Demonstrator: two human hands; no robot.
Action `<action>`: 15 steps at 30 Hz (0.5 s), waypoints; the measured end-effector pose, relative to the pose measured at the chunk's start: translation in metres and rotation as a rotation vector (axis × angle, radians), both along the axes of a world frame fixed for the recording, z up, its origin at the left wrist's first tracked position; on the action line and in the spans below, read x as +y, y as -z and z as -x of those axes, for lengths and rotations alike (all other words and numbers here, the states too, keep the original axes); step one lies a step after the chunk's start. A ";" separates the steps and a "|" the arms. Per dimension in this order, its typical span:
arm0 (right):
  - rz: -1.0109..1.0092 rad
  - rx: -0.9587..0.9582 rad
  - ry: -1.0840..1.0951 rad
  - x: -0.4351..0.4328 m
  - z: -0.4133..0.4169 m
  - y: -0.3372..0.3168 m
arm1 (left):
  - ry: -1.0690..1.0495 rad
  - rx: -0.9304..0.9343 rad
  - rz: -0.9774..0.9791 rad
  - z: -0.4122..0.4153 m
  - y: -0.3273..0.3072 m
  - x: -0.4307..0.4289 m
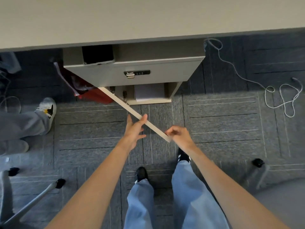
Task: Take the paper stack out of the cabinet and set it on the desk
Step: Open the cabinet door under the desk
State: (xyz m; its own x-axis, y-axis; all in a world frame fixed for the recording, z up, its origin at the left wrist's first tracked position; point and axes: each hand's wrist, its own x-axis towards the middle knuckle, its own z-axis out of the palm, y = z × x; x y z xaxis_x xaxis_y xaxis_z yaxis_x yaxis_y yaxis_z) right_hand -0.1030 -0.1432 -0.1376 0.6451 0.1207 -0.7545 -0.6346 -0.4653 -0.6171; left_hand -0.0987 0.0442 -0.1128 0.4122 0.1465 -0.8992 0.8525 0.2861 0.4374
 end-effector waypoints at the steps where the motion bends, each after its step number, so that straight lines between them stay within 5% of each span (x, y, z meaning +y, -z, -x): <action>1: -0.007 0.015 -0.004 0.005 0.010 0.001 | 0.007 -0.011 -0.007 0.004 0.003 0.003; 5: -0.108 0.099 -0.046 0.037 0.052 0.003 | 0.075 -0.053 -0.168 0.022 0.011 0.018; 10: -0.124 0.106 -0.386 0.083 0.086 -0.005 | 0.309 -0.068 -0.424 0.051 0.010 0.059; 15: -0.010 0.000 -0.245 0.101 0.087 -0.009 | 0.514 -0.136 -0.515 0.070 -0.002 0.095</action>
